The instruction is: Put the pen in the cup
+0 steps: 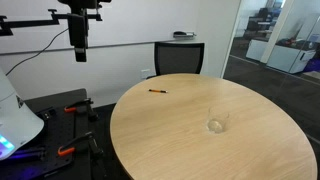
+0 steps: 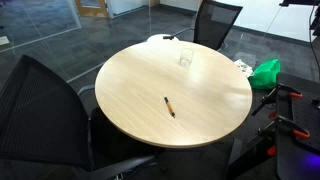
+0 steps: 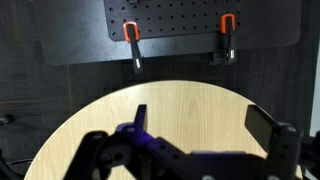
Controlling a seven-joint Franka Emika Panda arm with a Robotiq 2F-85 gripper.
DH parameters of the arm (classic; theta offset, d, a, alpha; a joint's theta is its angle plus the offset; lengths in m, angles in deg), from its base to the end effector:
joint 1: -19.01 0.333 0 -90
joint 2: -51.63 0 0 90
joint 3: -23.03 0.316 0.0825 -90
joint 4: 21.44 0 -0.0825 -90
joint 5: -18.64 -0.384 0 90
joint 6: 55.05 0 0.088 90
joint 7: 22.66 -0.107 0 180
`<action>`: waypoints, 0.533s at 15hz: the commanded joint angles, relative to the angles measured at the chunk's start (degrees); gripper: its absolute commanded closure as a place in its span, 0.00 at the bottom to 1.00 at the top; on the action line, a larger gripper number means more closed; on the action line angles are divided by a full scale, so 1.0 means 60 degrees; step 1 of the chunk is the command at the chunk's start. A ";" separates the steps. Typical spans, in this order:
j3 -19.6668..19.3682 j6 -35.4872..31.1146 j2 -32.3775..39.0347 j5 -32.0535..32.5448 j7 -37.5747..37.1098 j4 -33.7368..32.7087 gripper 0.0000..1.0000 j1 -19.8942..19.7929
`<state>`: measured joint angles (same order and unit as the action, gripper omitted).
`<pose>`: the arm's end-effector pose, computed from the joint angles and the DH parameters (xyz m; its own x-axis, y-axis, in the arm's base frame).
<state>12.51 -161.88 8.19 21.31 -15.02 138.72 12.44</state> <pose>0.2798 -0.0830 0.3963 0.9834 -0.0763 -0.1645 -0.0947 -0.9897 -0.1071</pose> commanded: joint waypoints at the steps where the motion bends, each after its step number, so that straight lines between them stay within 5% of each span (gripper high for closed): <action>1: 0.0070 0.0032 0.0010 -0.0047 0.0043 -0.0022 0.00 -0.0072; 8: 0.0543 -0.0813 0.0053 -0.0433 -0.0920 -0.0067 0.00 0.0055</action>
<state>13.26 -163.31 8.22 20.95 -16.37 138.58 12.45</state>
